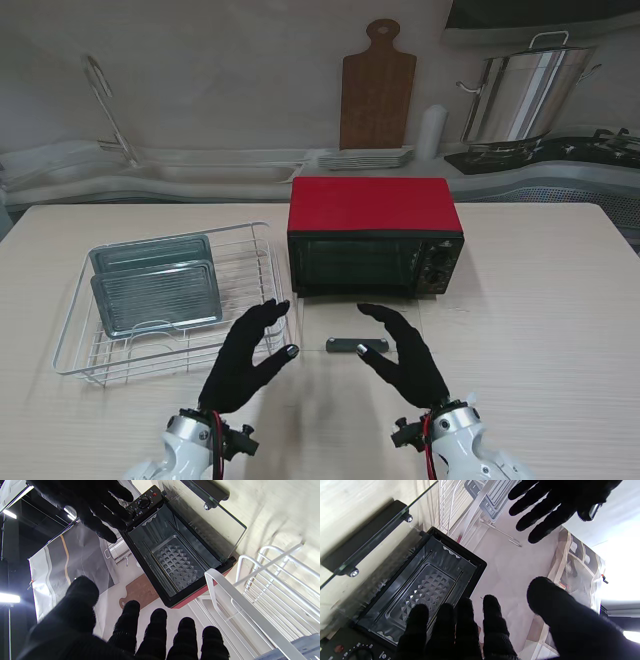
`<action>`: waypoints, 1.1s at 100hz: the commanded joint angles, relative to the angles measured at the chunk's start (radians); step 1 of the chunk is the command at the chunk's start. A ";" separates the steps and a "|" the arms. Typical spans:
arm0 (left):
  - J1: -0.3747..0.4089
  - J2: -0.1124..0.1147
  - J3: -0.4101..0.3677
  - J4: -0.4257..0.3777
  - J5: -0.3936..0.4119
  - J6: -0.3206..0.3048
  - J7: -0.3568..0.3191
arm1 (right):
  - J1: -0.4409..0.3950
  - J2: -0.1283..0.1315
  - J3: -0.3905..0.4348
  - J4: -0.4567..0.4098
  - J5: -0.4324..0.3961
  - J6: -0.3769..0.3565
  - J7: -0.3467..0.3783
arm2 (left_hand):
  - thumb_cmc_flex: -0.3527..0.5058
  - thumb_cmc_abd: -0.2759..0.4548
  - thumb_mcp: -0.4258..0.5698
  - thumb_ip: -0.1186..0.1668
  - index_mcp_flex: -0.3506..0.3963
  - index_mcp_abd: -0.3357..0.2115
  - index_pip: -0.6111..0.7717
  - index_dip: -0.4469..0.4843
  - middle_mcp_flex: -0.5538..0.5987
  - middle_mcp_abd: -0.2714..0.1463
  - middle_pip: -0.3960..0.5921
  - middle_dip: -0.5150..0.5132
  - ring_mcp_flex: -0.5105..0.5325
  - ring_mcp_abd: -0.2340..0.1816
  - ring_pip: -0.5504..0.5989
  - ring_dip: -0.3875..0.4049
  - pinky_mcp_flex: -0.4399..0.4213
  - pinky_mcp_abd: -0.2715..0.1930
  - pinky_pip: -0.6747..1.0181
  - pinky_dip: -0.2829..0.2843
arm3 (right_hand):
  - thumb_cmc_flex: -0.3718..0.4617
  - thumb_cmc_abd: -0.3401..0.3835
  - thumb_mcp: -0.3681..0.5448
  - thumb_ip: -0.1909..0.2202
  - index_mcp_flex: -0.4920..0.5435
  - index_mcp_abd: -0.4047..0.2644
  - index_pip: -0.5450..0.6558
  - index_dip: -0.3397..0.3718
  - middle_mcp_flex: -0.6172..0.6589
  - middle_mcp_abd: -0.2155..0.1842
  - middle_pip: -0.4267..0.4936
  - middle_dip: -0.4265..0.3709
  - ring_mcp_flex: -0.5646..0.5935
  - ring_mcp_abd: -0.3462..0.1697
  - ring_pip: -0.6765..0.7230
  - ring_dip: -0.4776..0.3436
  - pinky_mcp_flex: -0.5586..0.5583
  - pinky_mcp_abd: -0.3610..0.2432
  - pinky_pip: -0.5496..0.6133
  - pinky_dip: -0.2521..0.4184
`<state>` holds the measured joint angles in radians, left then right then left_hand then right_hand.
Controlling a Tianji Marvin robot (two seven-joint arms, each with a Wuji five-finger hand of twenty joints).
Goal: Slide the trays into the oven
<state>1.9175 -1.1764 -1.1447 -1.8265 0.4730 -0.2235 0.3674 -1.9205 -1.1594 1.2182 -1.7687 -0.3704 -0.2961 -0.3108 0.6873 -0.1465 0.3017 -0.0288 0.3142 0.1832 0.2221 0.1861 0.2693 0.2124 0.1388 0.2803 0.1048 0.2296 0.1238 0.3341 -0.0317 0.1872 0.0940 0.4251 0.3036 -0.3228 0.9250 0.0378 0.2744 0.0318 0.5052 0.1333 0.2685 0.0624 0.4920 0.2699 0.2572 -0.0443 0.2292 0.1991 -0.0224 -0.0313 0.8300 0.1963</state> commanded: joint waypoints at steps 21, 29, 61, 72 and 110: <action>0.075 0.002 -0.105 -0.096 0.004 0.037 -0.026 | 0.002 -0.010 -0.005 0.025 -0.014 -0.006 0.038 | 0.023 -0.016 0.012 0.009 0.014 -0.007 0.020 0.018 0.002 0.002 -0.004 0.013 -0.009 0.005 -0.013 0.024 0.012 0.029 0.037 0.047 | 0.011 -0.021 0.021 -0.031 -0.040 -0.042 0.008 -0.011 -0.038 -0.080 -0.032 -0.019 -0.051 -0.102 -0.088 -0.054 -0.025 -0.117 -0.073 -0.049; 0.093 0.005 -0.154 -0.121 0.045 0.058 -0.024 | 0.002 -0.009 -0.004 0.028 -0.008 -0.006 0.045 | 0.025 -0.019 0.017 0.008 0.019 -0.007 0.028 0.027 0.008 0.001 0.004 0.022 0.002 0.016 0.001 0.036 0.025 0.048 0.061 0.076 | 0.010 -0.017 0.018 -0.034 -0.042 -0.042 0.007 -0.012 -0.039 -0.079 -0.034 -0.020 -0.050 -0.100 -0.091 -0.056 -0.025 -0.117 -0.074 -0.050; 0.116 0.023 -0.381 -0.195 0.117 0.143 -0.145 | -0.001 -0.009 0.007 0.027 0.012 -0.004 0.055 | 0.028 -0.027 0.034 0.006 0.006 -0.012 0.076 0.079 0.016 -0.002 0.038 0.058 0.016 0.032 0.050 0.089 0.048 0.071 0.097 0.159 | 0.017 -0.017 0.014 -0.038 -0.039 -0.036 0.007 -0.015 -0.040 -0.076 -0.036 -0.020 -0.048 -0.097 -0.098 -0.060 -0.025 -0.113 -0.076 -0.054; 0.093 0.030 -0.444 -0.202 0.141 0.172 -0.194 | -0.003 -0.009 0.010 0.023 0.014 -0.001 0.056 | 0.028 -0.027 0.033 0.007 0.009 -0.014 0.086 0.088 0.027 -0.001 0.044 0.064 0.025 0.035 0.058 0.095 0.054 0.071 0.098 0.167 | 0.018 -0.016 0.013 -0.039 -0.039 -0.034 0.007 -0.016 -0.040 -0.076 -0.037 -0.020 -0.047 -0.096 -0.099 -0.060 -0.025 -0.114 -0.076 -0.054; -0.067 0.068 -0.563 -0.125 0.248 0.271 -0.378 | -0.009 -0.008 0.020 0.010 0.016 0.010 0.063 | 0.025 -0.026 0.038 0.010 -0.035 -0.035 0.210 0.207 0.048 -0.019 0.107 0.122 0.044 0.048 0.149 0.169 0.073 0.077 0.153 0.239 | 0.020 -0.016 0.011 -0.039 -0.037 -0.030 0.006 -0.018 -0.042 -0.073 -0.036 -0.019 -0.047 -0.092 -0.097 -0.059 -0.024 -0.114 -0.071 -0.054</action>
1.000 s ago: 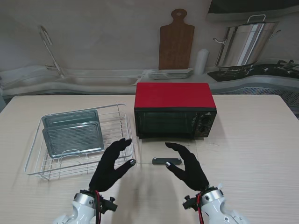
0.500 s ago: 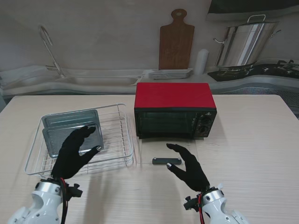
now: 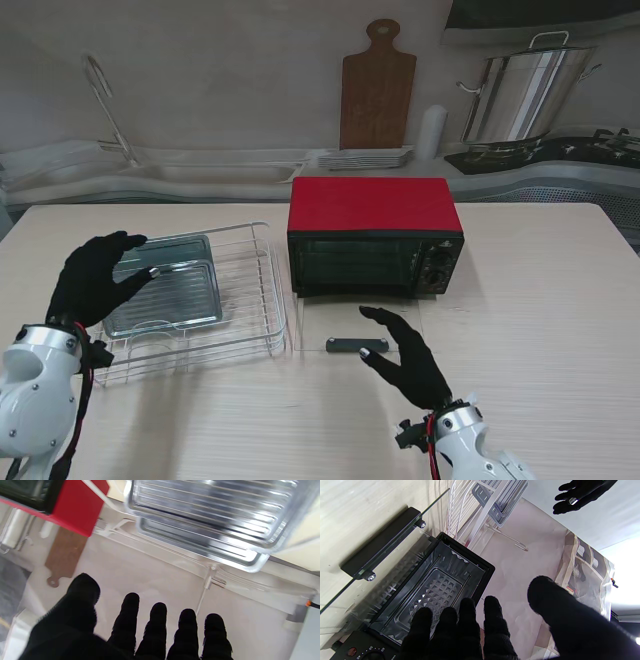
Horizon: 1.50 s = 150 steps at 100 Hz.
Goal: Slide the trays into the oven
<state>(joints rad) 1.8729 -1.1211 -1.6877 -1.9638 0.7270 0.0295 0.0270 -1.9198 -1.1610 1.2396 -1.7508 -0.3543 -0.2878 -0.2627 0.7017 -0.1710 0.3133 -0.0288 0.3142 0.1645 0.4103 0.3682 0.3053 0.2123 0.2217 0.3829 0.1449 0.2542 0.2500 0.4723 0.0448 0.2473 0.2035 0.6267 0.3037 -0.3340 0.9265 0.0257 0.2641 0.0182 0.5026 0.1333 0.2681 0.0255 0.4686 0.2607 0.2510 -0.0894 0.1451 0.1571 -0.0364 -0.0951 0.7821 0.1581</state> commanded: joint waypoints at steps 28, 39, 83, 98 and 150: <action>-0.118 0.035 -0.015 0.087 0.099 0.170 -0.140 | -0.011 -0.007 0.003 -0.016 0.003 0.016 0.015 | 0.011 0.024 -0.021 0.019 0.005 -0.027 0.073 0.069 0.082 -0.014 0.070 0.052 0.075 0.064 0.135 0.109 -0.051 0.041 0.434 0.081 | 0.020 -0.004 0.010 -0.027 -0.026 -0.015 0.008 -0.019 -0.042 -0.035 -0.012 -0.010 -0.042 -0.046 -0.011 -0.016 -0.010 -0.051 -0.020 -0.015; -0.145 0.040 -0.003 0.118 0.126 0.217 -0.160 | -0.012 -0.006 0.003 -0.019 0.006 0.022 0.021 | 0.007 0.032 -0.038 0.022 0.023 -0.028 0.086 0.079 0.106 -0.011 0.078 0.057 0.095 0.075 0.162 0.120 -0.061 0.049 0.537 0.028 | 0.021 -0.004 0.010 -0.027 -0.026 -0.014 0.009 -0.019 -0.043 -0.036 -0.012 -0.010 -0.043 -0.046 -0.010 -0.015 -0.010 -0.051 -0.018 -0.014; -0.235 0.051 0.032 0.268 0.074 0.236 -0.203 | -0.010 -0.004 0.003 -0.024 0.007 0.044 0.033 | 0.062 0.000 -0.007 0.024 0.040 -0.115 0.156 0.130 0.116 -0.043 0.104 0.074 0.116 0.068 0.196 0.133 -0.062 0.057 0.599 -0.016 | 0.020 -0.003 0.011 -0.028 -0.025 -0.013 0.011 -0.019 -0.044 -0.035 -0.009 -0.009 -0.043 -0.045 -0.007 -0.014 -0.010 -0.053 -0.014 -0.012; -0.250 0.057 0.040 0.293 0.071 0.224 -0.234 | -0.010 -0.004 0.001 -0.024 0.008 0.050 0.035 | 0.074 -0.029 0.065 0.008 0.023 -0.132 0.139 0.112 0.106 -0.061 0.113 0.076 0.121 0.059 0.195 0.129 -0.058 0.052 0.611 -0.020 | 0.022 -0.002 0.011 -0.027 -0.026 -0.011 0.012 -0.019 -0.045 -0.033 -0.008 -0.008 -0.044 -0.042 -0.006 -0.013 -0.010 -0.052 -0.012 -0.012; -0.250 0.069 0.040 0.296 0.043 0.226 -0.313 | -0.007 -0.003 -0.005 -0.021 0.009 0.056 0.037 | 0.242 -0.170 0.045 -0.021 0.035 -0.150 0.586 0.484 0.151 -0.061 0.138 0.086 0.160 0.056 0.200 0.123 -0.027 0.044 0.639 -0.022 | 0.022 -0.002 0.012 -0.028 -0.026 -0.011 0.014 -0.018 -0.045 -0.028 -0.004 -0.007 -0.044 -0.038 0.000 -0.010 -0.009 -0.050 -0.004 -0.007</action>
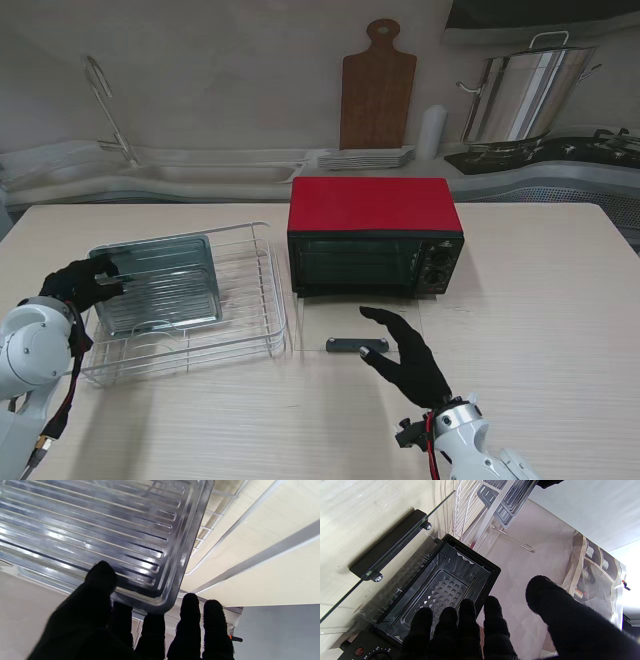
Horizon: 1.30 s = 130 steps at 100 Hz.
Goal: Slide the trays into the oven
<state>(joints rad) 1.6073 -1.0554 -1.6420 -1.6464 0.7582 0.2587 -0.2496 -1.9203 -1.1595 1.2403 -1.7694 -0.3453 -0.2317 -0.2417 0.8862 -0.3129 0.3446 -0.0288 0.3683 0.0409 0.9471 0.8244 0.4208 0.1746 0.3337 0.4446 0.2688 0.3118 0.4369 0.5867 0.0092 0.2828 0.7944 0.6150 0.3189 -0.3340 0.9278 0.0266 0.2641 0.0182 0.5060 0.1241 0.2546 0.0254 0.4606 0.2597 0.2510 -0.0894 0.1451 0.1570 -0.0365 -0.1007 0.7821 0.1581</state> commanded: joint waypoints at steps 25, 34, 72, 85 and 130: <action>0.023 0.015 -0.010 -0.040 0.046 -0.020 -0.097 | -0.006 -0.005 -0.007 -0.002 0.004 -0.002 0.015 | 0.171 -0.044 0.228 -0.035 0.047 -0.099 -0.134 -0.150 0.173 -0.045 0.067 0.020 0.164 -0.004 0.045 -0.006 0.089 0.018 0.122 -0.042 | 0.007 -0.003 0.012 -0.029 -0.023 -0.010 0.012 -0.008 -0.030 -0.027 0.005 -0.006 -0.041 -0.035 0.003 -0.008 -0.008 -0.042 -0.001 -0.006; 0.022 0.015 -0.004 -0.034 0.044 -0.023 -0.097 | -0.007 -0.005 -0.007 -0.002 0.005 -0.002 0.015 | 0.185 -0.026 0.285 -0.028 0.076 -0.110 -0.147 -0.165 0.208 -0.052 0.078 0.044 0.197 -0.022 0.057 -0.008 0.104 0.018 0.142 -0.050 | 0.007 -0.003 0.012 -0.029 -0.023 -0.010 0.012 -0.008 -0.030 -0.027 0.006 -0.005 -0.042 -0.033 0.004 -0.008 -0.007 -0.042 0.000 -0.005; 0.009 0.005 0.031 0.020 -0.035 0.004 -0.052 | -0.008 -0.006 -0.007 -0.004 0.013 -0.002 0.016 | 0.258 -0.009 0.169 -0.049 0.125 -0.125 -0.081 -0.153 0.320 -0.046 0.030 0.214 0.231 0.005 0.111 0.013 0.118 0.031 0.201 -0.055 | 0.010 -0.004 0.015 -0.029 -0.021 -0.009 0.014 -0.008 -0.028 -0.025 0.009 -0.004 -0.039 -0.031 0.010 -0.005 -0.006 -0.038 0.004 -0.003; 0.005 0.001 0.036 0.031 -0.051 0.009 -0.031 | -0.008 -0.006 -0.008 -0.004 0.015 -0.002 0.017 | 0.372 0.016 0.151 -0.050 0.181 -0.115 -0.009 -0.085 0.408 -0.048 0.043 0.300 0.280 0.017 0.169 0.039 0.148 0.048 0.256 -0.041 | 0.010 -0.003 0.016 -0.029 -0.020 -0.009 0.014 -0.007 -0.029 -0.024 0.010 -0.004 -0.040 -0.030 0.011 -0.004 -0.006 -0.038 0.005 -0.002; 0.069 -0.002 -0.021 -0.078 -0.086 0.020 -0.047 | -0.009 -0.007 -0.008 -0.005 0.020 -0.007 0.014 | 0.404 0.051 0.241 -0.018 0.269 -0.144 0.249 0.343 0.452 -0.062 0.471 0.629 0.341 0.089 0.458 0.378 0.152 0.102 0.470 0.084 | 0.011 -0.002 0.016 -0.030 -0.019 -0.008 0.015 -0.006 -0.029 -0.024 0.012 -0.003 -0.040 -0.029 0.013 -0.003 -0.006 -0.037 0.009 0.001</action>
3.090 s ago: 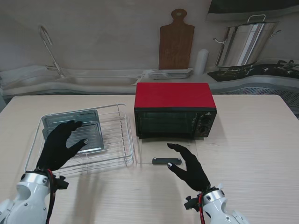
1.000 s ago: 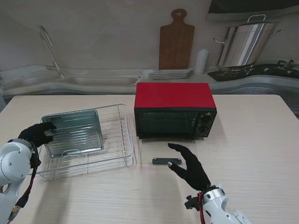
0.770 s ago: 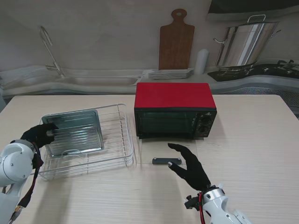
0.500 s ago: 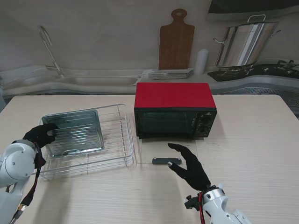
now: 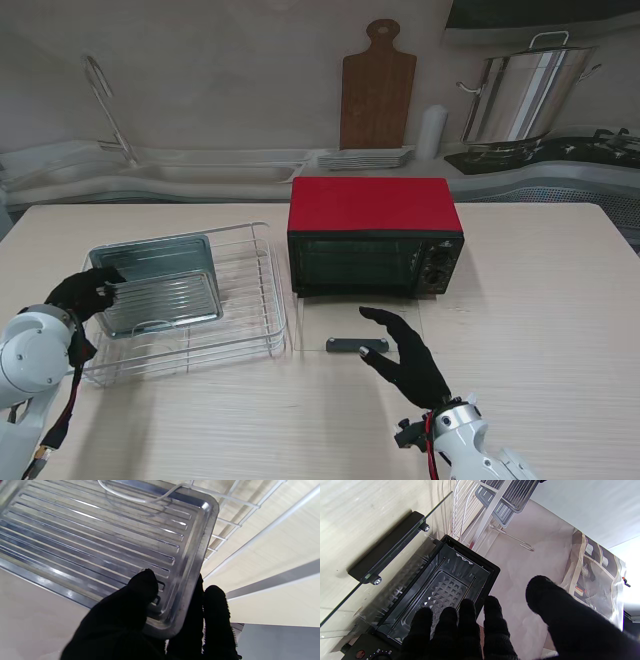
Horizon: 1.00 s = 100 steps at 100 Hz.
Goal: Slide the trays into the oven
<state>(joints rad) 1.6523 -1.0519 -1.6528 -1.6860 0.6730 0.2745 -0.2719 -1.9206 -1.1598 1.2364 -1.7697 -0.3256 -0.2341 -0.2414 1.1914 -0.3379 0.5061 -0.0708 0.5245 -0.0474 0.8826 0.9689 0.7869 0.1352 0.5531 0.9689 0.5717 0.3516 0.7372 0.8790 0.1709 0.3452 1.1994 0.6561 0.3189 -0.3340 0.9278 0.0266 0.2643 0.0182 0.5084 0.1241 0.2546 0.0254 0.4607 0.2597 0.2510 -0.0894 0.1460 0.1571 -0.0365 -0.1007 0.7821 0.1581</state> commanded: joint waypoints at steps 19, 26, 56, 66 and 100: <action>0.086 -0.003 -0.064 -0.151 0.007 -0.010 -0.056 | -0.010 -0.008 -0.003 -0.006 0.003 -0.013 0.012 | 0.072 0.085 0.117 0.049 0.115 -0.053 0.323 0.262 0.098 -0.023 0.312 0.147 0.061 0.046 0.215 0.125 0.012 0.054 0.084 0.081 | 0.011 -0.002 0.017 -0.030 -0.018 -0.008 0.012 -0.006 -0.028 -0.023 0.013 -0.003 -0.039 -0.027 0.014 -0.002 -0.006 -0.037 0.010 0.001; 0.109 -0.004 -0.087 -0.196 -0.007 -0.020 -0.066 | -0.011 -0.008 -0.002 -0.006 0.003 -0.016 0.011 | 0.065 0.086 0.126 0.054 0.117 -0.052 0.322 0.268 0.103 -0.023 0.319 0.151 0.066 0.047 0.224 0.129 0.017 0.058 0.086 0.088 | 0.010 -0.003 0.016 -0.030 -0.018 -0.008 0.012 -0.006 -0.027 -0.023 0.013 -0.003 -0.039 -0.029 0.014 -0.002 -0.005 -0.037 0.010 0.002; 0.202 -0.012 -0.163 -0.381 -0.072 -0.063 -0.069 | -0.014 -0.010 0.003 -0.009 0.005 -0.024 0.003 | 0.048 0.079 0.150 0.065 0.125 -0.053 0.320 0.281 0.116 -0.020 0.324 0.157 0.080 0.049 0.235 0.130 0.028 0.068 0.088 0.103 | 0.011 -0.005 0.019 -0.031 -0.013 -0.005 0.012 -0.006 -0.021 -0.020 0.014 -0.002 -0.034 -0.024 0.016 -0.001 -0.003 -0.033 0.013 0.003; 0.224 -0.016 -0.167 -0.425 -0.098 -0.076 -0.056 | -0.014 -0.011 0.004 -0.009 0.005 -0.025 -0.001 | 0.046 0.077 0.155 0.065 0.125 -0.053 0.319 0.283 0.119 -0.018 0.323 0.158 0.082 0.052 0.236 0.130 0.031 0.069 0.088 0.106 | 0.017 -0.011 0.025 -0.029 -0.012 -0.007 0.012 -0.006 -0.019 -0.020 0.015 -0.002 -0.032 -0.021 0.018 0.000 0.002 -0.029 0.017 0.005; 0.240 -0.026 -0.065 -0.495 -0.161 -0.131 -0.004 | 0.003 -0.010 -0.003 -0.014 -0.001 -0.044 -0.002 | 0.035 0.068 0.174 0.067 0.133 -0.052 0.314 0.286 0.132 -0.016 0.318 0.157 0.099 0.055 0.239 0.125 0.049 0.081 0.092 0.114 | 0.054 -0.122 0.135 -0.019 -0.057 -0.017 0.070 0.022 -0.009 -0.007 0.068 0.022 0.003 0.017 0.092 0.041 0.068 0.023 0.110 0.060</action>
<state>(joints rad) 1.8901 -1.0649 -1.7375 -2.1564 0.5244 0.1572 -0.2581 -1.9177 -1.1626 1.2388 -1.7736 -0.3231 -0.2696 -0.2641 1.1641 -0.3802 0.5481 -0.0708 0.5234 -0.0460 0.8792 1.0865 0.7863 0.1352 0.6273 1.0412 0.5866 0.3748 0.8531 0.9631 0.2154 0.3835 1.2384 0.7470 0.3718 -0.4253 1.0350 0.0172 0.2631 0.0189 0.5531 0.1279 0.2573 0.0254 0.5040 0.2602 0.2518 -0.0726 0.2162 0.1813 0.0166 -0.0749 0.8576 0.1968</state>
